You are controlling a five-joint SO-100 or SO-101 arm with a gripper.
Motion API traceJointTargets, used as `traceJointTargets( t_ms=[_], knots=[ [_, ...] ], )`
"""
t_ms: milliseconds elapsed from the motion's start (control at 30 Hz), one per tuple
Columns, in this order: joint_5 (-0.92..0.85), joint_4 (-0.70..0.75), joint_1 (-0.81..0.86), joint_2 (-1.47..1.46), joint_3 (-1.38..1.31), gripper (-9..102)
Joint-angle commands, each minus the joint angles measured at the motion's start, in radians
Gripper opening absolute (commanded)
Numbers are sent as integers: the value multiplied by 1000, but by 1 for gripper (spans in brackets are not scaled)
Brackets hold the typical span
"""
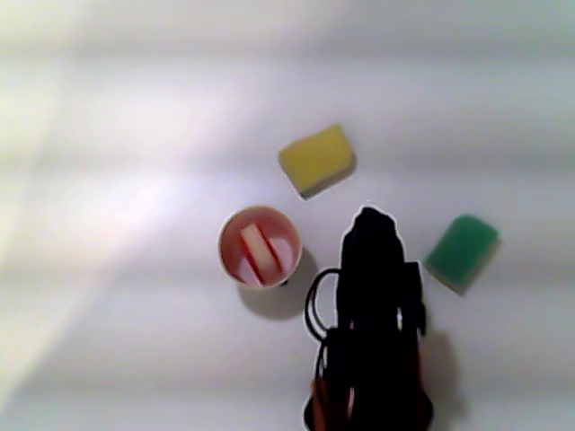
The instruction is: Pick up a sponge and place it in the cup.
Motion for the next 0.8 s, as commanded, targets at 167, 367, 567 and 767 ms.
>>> traceJointTargets(
  t_ms=[167, 367, 567, 767],
  knots=[
    [-18, 55, -28, 25, 91, 0],
    [-14, 161, -44, 25, 115, 0],
    [-18, 252, -37, 25, 115, 0],
    [-28, 255, -15, 25, 115, 0]
  ],
)
